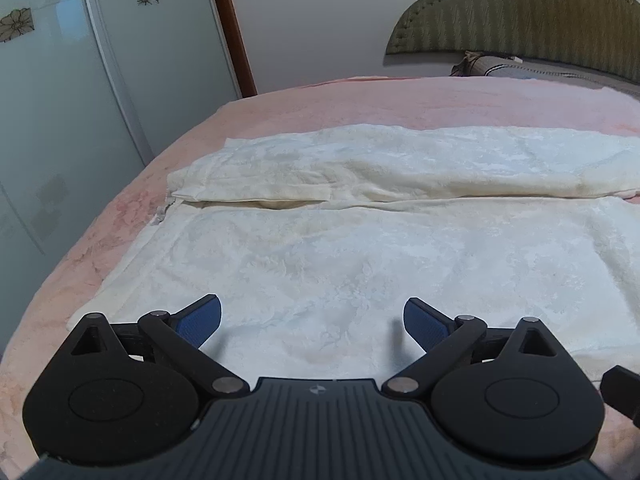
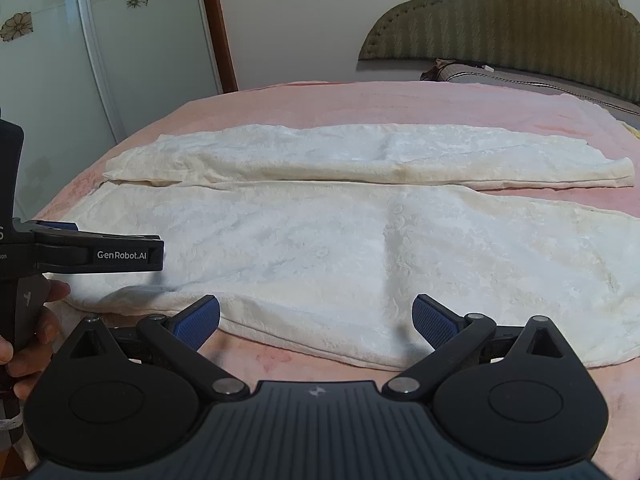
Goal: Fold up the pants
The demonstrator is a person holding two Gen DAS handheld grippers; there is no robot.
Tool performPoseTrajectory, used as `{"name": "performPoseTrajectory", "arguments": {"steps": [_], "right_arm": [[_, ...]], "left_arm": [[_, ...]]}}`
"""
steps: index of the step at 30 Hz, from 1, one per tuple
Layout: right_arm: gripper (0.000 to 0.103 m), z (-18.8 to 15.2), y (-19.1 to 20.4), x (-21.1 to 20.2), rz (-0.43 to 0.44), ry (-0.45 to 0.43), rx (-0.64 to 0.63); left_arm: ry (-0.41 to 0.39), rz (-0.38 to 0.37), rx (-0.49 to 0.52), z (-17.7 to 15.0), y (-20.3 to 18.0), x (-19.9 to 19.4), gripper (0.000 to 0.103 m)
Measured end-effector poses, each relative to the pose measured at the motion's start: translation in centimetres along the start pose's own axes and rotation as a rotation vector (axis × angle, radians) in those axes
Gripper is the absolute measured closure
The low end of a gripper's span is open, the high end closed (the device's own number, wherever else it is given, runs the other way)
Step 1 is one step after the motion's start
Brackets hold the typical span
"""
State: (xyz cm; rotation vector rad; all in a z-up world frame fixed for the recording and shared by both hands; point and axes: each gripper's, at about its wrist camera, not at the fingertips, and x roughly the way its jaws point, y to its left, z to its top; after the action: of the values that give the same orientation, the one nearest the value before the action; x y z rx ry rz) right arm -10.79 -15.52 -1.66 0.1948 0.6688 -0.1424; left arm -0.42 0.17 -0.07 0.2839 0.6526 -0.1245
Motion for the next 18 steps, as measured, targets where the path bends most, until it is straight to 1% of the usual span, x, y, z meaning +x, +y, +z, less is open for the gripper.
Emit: {"name": "performPoseTrajectory", "arguments": {"steps": [2,8,10,13,18], "right_arm": [[0.0,-0.05,0.04,0.02,-0.004,-0.003,-0.002],[0.0,0.15,-0.06,-0.33,-0.024,-0.012,0.007],[0.0,0.24,-0.13,-0.3,-0.026,-0.013,0.013],[0.0,0.35,-0.25,-0.15,-0.028,-0.006,0.021],[0.0,0.41,-0.28,-0.1,-0.02,-0.005,0.024]], "left_arm": [[-0.002,-0.017,-0.015,0.03,0.17,-0.11,0.003],[-0.005,-0.014,-0.026,0.13,0.34,-0.09,0.003],[-0.002,-0.015,-0.024,0.13,0.37,-0.03,0.003],[0.002,-0.036,-0.017,0.14,0.42,0.04,0.003],[-0.004,-0.036,-0.004,0.15,0.17,-0.08,0.003]]}}
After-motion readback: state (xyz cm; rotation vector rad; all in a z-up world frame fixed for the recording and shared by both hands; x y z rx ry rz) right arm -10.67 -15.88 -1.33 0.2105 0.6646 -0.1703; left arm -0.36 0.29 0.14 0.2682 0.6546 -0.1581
